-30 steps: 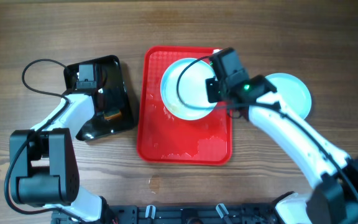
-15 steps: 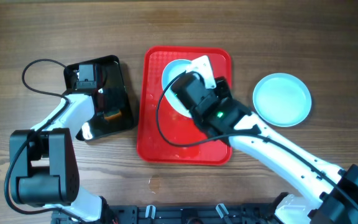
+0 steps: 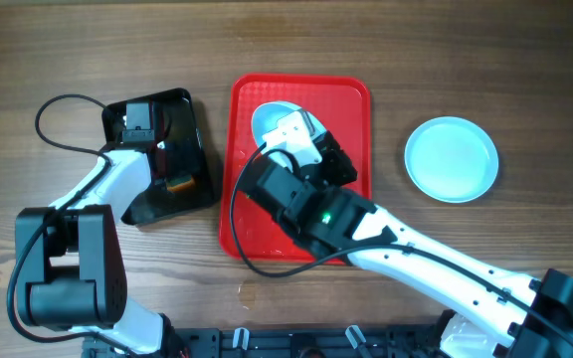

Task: Clean dirty plates on tray and stack at the side
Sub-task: 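Lift the white plate by its rim with the right gripper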

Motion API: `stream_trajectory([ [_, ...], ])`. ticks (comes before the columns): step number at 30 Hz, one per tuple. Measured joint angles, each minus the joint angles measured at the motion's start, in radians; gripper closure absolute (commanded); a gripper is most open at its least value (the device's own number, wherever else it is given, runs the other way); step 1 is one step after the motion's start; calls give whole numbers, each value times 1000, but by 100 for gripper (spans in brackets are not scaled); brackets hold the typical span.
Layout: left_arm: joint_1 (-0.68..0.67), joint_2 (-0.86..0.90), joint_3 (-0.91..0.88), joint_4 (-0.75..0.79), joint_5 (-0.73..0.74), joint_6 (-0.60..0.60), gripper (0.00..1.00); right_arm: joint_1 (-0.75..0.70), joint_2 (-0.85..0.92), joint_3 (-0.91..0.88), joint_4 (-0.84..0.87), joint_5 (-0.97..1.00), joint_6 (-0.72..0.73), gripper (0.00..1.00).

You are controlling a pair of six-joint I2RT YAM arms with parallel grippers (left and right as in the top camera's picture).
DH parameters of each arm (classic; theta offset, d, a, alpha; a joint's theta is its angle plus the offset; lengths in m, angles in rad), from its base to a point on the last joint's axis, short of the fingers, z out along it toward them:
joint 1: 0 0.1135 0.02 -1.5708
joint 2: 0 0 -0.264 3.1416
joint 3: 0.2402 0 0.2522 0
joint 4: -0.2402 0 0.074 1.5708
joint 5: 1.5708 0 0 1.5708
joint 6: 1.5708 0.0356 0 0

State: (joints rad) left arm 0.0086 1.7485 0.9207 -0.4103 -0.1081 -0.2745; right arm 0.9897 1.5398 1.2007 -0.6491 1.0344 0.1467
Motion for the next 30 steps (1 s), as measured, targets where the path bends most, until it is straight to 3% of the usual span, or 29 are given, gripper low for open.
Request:
stream_trajectory([
  [12,0,0,0,0,0,0,0,47,0,0,13,161,-39,96],
  [30,0,0,0,0,0,0,0,47,0,0,95,179,-119,96],
])
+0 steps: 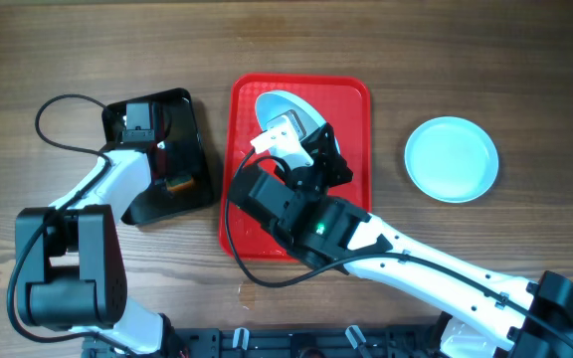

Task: Clean dirty plates on tray and stack at the side
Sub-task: 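Lift the white plate by its rim with the right gripper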

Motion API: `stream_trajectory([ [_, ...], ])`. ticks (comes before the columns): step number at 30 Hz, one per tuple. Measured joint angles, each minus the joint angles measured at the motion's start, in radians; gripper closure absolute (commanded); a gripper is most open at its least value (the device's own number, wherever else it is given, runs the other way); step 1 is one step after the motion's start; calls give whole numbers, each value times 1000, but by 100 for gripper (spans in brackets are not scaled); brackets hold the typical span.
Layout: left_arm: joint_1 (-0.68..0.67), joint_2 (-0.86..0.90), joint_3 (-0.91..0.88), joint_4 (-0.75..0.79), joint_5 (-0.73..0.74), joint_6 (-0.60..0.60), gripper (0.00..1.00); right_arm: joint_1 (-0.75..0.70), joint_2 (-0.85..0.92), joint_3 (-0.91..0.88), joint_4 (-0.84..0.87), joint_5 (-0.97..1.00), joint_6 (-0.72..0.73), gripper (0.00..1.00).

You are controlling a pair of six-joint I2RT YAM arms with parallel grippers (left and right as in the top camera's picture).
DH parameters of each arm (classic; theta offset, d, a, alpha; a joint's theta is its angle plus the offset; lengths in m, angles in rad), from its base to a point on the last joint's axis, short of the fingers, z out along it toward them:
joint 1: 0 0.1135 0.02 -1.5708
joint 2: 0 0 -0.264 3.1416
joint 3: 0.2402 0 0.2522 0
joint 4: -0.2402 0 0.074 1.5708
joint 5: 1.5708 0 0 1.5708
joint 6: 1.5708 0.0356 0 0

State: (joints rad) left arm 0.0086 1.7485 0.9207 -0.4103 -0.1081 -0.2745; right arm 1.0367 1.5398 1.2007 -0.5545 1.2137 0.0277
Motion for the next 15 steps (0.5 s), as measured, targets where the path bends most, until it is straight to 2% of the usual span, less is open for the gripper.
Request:
stream_trajectory([
  [15,0,0,0,0,0,0,0,0,0,0,11,3,-26,96],
])
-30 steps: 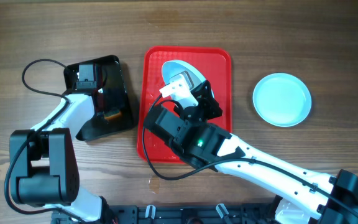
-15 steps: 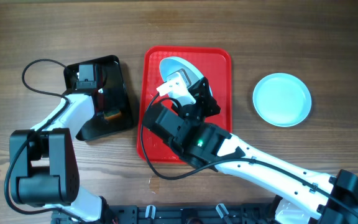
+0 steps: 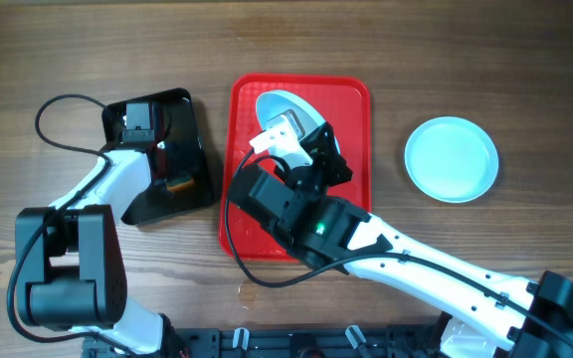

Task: Clean dirty plates on tray and stack at the side
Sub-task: 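Lift the white plate by its rim with the right gripper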

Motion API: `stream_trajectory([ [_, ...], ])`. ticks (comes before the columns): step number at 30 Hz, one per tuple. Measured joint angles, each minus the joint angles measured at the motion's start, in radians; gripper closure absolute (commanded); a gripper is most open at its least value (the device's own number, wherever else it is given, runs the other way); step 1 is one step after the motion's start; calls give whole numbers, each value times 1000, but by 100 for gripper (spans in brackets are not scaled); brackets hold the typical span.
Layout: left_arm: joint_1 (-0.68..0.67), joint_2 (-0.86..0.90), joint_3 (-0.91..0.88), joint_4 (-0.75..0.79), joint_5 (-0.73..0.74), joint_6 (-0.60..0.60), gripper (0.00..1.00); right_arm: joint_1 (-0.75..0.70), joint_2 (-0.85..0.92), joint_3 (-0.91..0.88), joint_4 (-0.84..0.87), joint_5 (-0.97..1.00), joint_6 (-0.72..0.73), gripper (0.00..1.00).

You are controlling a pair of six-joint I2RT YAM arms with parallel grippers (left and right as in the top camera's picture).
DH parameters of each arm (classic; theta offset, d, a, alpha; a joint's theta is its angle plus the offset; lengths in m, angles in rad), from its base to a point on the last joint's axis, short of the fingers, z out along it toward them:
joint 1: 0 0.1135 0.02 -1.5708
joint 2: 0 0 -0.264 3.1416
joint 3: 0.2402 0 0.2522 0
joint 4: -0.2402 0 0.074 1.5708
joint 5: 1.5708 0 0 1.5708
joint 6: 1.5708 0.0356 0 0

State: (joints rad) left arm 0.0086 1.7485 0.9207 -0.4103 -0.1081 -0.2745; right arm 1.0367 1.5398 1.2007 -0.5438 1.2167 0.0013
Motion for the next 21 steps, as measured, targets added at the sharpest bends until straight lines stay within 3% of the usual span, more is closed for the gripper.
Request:
stream_trajectory([
  [21,0,0,0,0,0,0,0,0,0,0,14,0,0,96],
])
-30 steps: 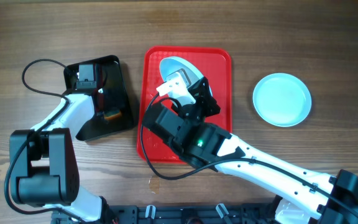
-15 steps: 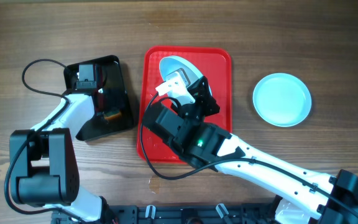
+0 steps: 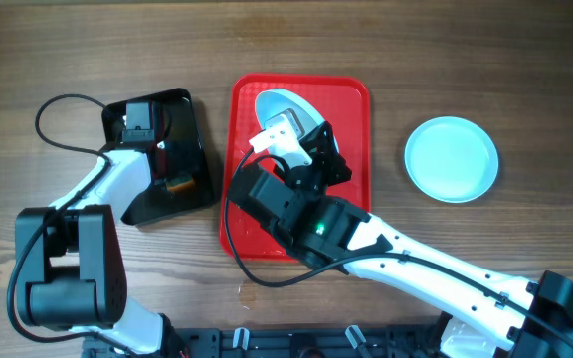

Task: Clean dirty plates on tray and stack at the side
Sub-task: 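Lift the white plate by its rim with the right gripper, then carry the plate right and stack it on the cleaned plates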

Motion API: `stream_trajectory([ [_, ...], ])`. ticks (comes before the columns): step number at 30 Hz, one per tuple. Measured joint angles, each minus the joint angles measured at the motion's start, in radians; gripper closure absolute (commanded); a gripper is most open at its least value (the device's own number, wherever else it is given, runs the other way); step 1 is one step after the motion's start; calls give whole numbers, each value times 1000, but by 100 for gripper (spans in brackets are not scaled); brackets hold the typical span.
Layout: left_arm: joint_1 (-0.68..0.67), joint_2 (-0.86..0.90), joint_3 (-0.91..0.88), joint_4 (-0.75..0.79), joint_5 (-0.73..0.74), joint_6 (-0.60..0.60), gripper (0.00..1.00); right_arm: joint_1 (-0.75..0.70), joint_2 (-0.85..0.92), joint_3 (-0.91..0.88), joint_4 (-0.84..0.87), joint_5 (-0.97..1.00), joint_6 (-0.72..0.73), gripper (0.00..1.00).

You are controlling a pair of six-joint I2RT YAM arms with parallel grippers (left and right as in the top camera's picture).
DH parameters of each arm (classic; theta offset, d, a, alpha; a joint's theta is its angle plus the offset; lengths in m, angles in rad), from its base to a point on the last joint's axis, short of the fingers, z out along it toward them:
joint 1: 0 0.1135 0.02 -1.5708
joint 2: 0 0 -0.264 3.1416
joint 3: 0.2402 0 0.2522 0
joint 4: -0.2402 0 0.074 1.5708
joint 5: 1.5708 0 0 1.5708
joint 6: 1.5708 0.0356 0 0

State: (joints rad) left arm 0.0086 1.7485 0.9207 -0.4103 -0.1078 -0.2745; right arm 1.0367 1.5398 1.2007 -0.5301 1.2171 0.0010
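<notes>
A light blue plate (image 3: 279,102) lies at the far end of the red tray (image 3: 354,99), its near half hidden under my right gripper (image 3: 279,134). White fingertips (image 3: 285,126) sit on the plate's near rim and appear closed on it. The plate looks tilted. A second light blue plate (image 3: 452,159) rests bare on the table to the right of the tray. My left gripper (image 3: 140,121) hangs over the black bin (image 3: 189,119) at the left; how its jaws stand is not visible.
The right arm (image 3: 416,259) runs across the tray's near half from the front right corner. A small orange bit (image 3: 177,184) lies in the black bin. A black cable (image 3: 53,119) loops left of the bin. The table is brown wood.
At first my right gripper sat over the right part of the plate on the tray, which looked flat. A second later the gripper stood further left on the plate's near rim and the plate looked tilted. Both arms have stayed still since. The left arm never moved.
</notes>
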Motion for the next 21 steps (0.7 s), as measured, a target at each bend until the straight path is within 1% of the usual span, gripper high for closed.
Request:
stream_trajectory([
  [13,0,0,0,0,0,0,0,1,0,0,13,24,-11,96],
  [15,0,0,0,0,0,0,0,5,0,0,35,42,-56,96],
  [18,0,0,0,0,0,0,0,6,0,-1,140,105,-113,96],
  [21,0,0,0,0,0,0,0,8,0,-1,166,116,-192,96],
])
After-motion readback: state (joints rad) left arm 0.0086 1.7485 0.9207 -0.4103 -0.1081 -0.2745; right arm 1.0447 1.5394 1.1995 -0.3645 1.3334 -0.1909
